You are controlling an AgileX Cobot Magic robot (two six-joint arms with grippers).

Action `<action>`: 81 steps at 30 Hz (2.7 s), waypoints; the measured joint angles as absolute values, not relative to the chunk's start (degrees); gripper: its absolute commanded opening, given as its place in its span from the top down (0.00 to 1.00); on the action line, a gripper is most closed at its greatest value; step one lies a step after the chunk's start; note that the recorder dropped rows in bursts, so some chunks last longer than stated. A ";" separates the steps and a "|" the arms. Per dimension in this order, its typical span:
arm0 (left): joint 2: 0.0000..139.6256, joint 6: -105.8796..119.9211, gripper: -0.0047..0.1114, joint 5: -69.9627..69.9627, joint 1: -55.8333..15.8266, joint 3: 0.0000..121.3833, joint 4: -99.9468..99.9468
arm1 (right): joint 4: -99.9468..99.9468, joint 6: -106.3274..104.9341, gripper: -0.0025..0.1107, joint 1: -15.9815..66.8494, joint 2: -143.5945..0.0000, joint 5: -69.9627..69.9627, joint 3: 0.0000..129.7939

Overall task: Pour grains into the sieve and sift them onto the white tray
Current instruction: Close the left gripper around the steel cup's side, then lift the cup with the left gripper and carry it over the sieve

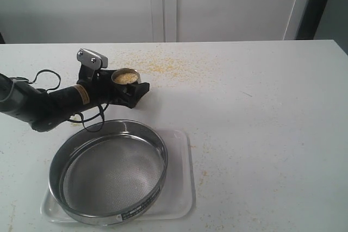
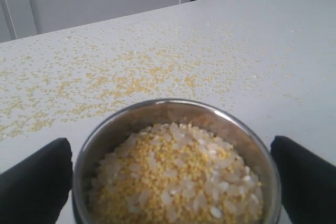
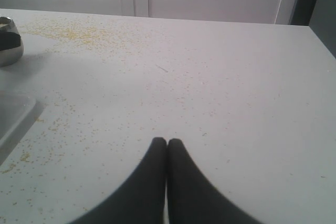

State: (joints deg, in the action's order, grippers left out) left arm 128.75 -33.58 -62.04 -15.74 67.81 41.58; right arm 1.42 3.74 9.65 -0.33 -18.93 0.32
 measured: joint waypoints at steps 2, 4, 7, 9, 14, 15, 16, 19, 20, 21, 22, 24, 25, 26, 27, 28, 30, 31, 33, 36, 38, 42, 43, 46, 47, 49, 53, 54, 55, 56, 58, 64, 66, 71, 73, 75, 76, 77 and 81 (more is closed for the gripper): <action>128.75 -33.47 0.06 -61.96 -15.88 67.81 41.44 | 1.42 3.74 0.98 9.65 -0.33 -18.93 0.32; 128.75 -33.47 0.06 -61.81 -15.88 67.81 41.11 | 1.42 3.74 0.98 9.65 -0.33 -18.93 0.32; 128.98 -33.47 0.06 -61.57 -15.88 68.06 40.99 | 1.42 3.74 0.98 9.65 -0.33 -18.93 0.32; 129.64 -33.47 0.06 -61.42 -15.88 68.35 40.90 | 1.42 3.74 0.98 9.65 -0.33 -18.93 0.32; 130.65 -33.35 0.06 -61.01 -15.88 69.03 40.55 | 1.42 3.74 0.98 9.65 -0.33 -18.93 0.32; 130.65 -33.35 0.06 -60.88 -15.88 69.03 40.42 | 1.42 3.74 0.98 9.65 -0.33 -18.93 0.32; 130.65 -33.35 0.06 -60.88 -15.88 69.15 40.44 | 1.42 3.74 0.98 9.65 -0.33 -18.93 0.32; 130.65 -33.24 0.06 -60.75 -15.88 69.15 40.32 | 1.42 3.74 0.98 9.65 -0.33 -18.93 0.32; 130.65 -33.14 0.07 -60.75 -15.88 69.15 40.32 | 1.42 3.74 0.98 9.65 -0.33 -18.93 0.32; 130.65 -33.14 0.08 -60.75 -15.88 69.15 40.32 | 1.42 3.74 0.98 9.65 -0.33 -18.93 0.32; 130.65 -33.14 0.11 -60.75 -15.88 69.15 40.32 | 1.42 3.74 0.98 9.65 -0.33 -18.93 0.32; 130.65 -33.14 0.19 -60.53 -15.88 69.15 40.32 | 1.42 3.74 0.98 9.65 -0.33 -18.93 0.32; 130.65 -33.05 0.24 -60.43 -15.88 69.15 40.32 | 1.42 3.74 0.98 9.65 -0.33 -18.93 0.32; 130.65 -32.94 0.30 -60.41 -15.88 69.15 40.46 | 1.42 3.74 0.98 9.65 -0.33 -18.93 0.32; 130.65 -32.82 0.38 -60.41 -15.88 69.15 40.60 | 1.42 3.74 0.98 9.65 -0.33 -18.93 0.32; 130.65 -32.82 0.47 -60.41 -15.88 69.15 40.72 | 1.42 3.74 0.98 9.65 -0.33 -18.93 0.32; 130.65 -32.68 0.66 -60.41 -15.88 69.15 40.82 | 1.42 3.74 0.98 9.65 -0.33 -18.93 0.32; 130.65 -32.68 0.77 -60.41 -15.88 69.15 40.82 | 1.42 3.74 0.98 9.65 -0.33 -18.93 0.32; 130.65 -32.32 0.96 -60.41 -15.88 69.15 40.82 | 1.42 3.74 0.98 9.65 -0.33 -18.93 0.32; 130.65 -31.96 0.96 -60.41 -15.88 69.15 40.97 | 1.42 3.74 0.98 9.65 -0.33 -18.93 0.32; 130.65 -31.85 0.96 -60.41 -15.88 69.15 40.97 | 1.42 3.74 0.98 9.65 -0.33 -18.93 0.32; 130.65 -31.85 0.96 -60.41 -15.88 69.15 40.97 | 1.42 3.74 0.98 9.65 -0.33 -18.93 0.32; 130.65 -31.85 0.96 -60.41 -15.88 69.15 40.97 | 1.42 3.74 0.98 9.65 -0.33 -18.93 0.32; 130.65 -31.85 0.96 -60.41 -15.88 69.15 41.44 | 1.42 3.74 0.98 9.65 -0.33 -18.93 0.32; 130.53 -31.85 0.96 -60.18 -15.88 69.15 41.58 | 1.42 3.74 0.98 9.65 -0.33 -18.93 0.32; 129.77 -31.85 0.96 -58.54 -15.88 69.15 41.99 | 1.42 3.74 0.98 9.65 -0.33 -18.93 0.32; 128.22 -31.85 0.96 -55.06 -15.88 69.15 43.58 | 1.42 3.74 0.98 9.65 -0.33 -18.93 0.32; 127.35 -31.85 0.96 -53.97 -15.88 69.15 44.49 | 1.42 3.74 0.98 9.65 -0.33 -18.93 0.32; 126.91 -31.98 0.96 -53.68 -15.88 69.15 44.65 | 1.42 3.74 0.98 9.65 -0.33 -18.93 0.32; 126.04 -32.30 0.96 -53.46 -15.88 69.15 44.95 | 1.42 3.74 0.98 9.65 -0.33 -18.93 0.32; 124.85 -33.10 0.96 -53.35 -15.88 69.15 45.59 | 1.42 3.74 0.98 9.65 -0.33 -18.93 0.32; 119.74 -37.79 0.96 -49.93 -15.88 69.15 50.77 | 1.42 3.74 0.98 9.65 -0.33 -18.93 0.32; 116.58 -39.49 0.96 -49.83 -15.88 67.98 51.37 | 1.42 3.74 0.98 9.65 -0.33 -18.93 0.32; 110.87 -40.78 0.96 -49.71 -15.88 63.90 51.84 | 1.42 3.74 0.98 9.65 -0.33 -18.93 0.32; 107.78 -41.54 0.96 -49.61 -15.88 61.25 52.00 | 1.42 3.74 0.98 9.65 -0.33 -18.93 0.32; 104.45 -42.40 0.96 -49.47 -15.88 58.54 52.15 | 1.42 3.74 0.98 9.65 -0.33 -18.93 0.32; 102.28 -42.96 0.96 -49.47 -15.88 56.71 52.60 | 1.42 3.74 0.98 9.65 -0.33 -18.93 0.32; 101.06 -43.45 0.96 -49.35 -15.88 55.77 53.20 | 1.42 3.74 0.98 9.65 -0.33 -18.93 0.32; 93.39 -45.98 0.96 -48.33 -15.88 49.89 54.45 | 1.42 3.74 0.98 9.65 -0.33 -18.93 0.32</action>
State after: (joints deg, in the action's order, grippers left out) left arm 93.39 -45.98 -48.33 -15.88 49.89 54.45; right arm 1.42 3.74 9.65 -0.33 -18.93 0.32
